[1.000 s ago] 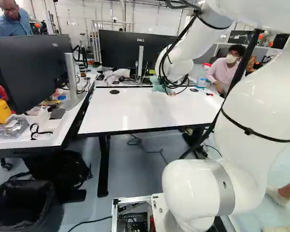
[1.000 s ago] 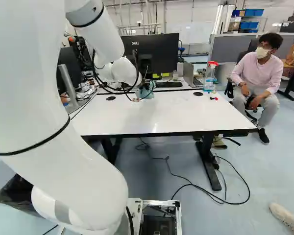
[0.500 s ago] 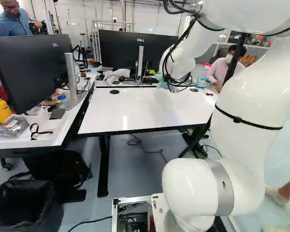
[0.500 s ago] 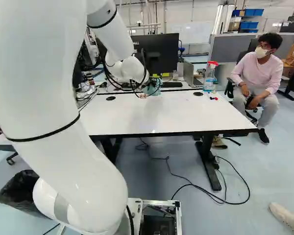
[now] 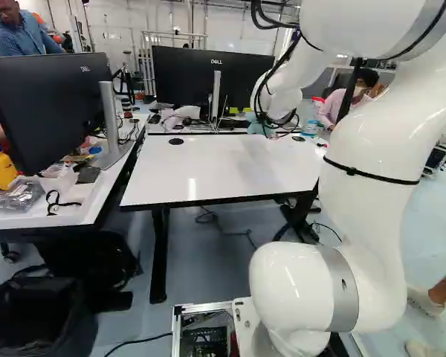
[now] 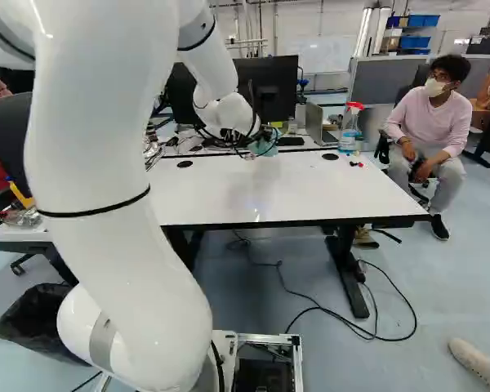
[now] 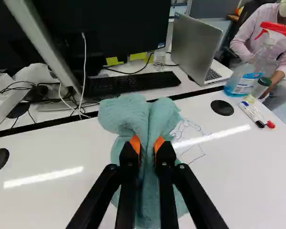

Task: Clean the table with the green towel

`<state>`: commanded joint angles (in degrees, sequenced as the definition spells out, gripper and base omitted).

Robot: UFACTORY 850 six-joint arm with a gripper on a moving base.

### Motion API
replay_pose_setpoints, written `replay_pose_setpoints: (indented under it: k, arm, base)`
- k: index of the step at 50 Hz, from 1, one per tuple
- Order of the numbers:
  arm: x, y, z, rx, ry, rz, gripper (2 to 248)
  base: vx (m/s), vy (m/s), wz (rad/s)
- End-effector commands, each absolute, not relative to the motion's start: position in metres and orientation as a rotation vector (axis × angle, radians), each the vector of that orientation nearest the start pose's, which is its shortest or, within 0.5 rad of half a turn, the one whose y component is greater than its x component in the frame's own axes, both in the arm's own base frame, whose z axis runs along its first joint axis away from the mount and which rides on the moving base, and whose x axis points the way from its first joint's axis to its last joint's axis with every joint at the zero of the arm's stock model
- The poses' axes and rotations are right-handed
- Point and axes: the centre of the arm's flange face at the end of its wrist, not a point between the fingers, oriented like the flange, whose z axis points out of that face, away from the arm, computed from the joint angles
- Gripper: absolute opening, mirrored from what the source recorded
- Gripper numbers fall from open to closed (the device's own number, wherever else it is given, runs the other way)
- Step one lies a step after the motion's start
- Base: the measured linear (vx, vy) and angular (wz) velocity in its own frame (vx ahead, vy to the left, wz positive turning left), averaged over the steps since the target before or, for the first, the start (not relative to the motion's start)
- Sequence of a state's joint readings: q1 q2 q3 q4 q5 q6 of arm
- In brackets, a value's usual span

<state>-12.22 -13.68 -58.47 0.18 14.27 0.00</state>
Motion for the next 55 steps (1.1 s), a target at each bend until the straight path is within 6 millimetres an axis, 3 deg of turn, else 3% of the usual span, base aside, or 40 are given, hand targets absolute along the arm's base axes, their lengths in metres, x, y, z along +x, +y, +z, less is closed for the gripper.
replay_pose_setpoints:
  k: [34,55]
  arm:
    - [0.598,-0.178,0.497,-2.814,0.415,-1.646,51]
    - [0.631,-0.192,0.473,-2.815,0.423,-1.648,51]
  base:
    - [0.0,0.0,0.0]
    - [0.0,0.0,0.0]
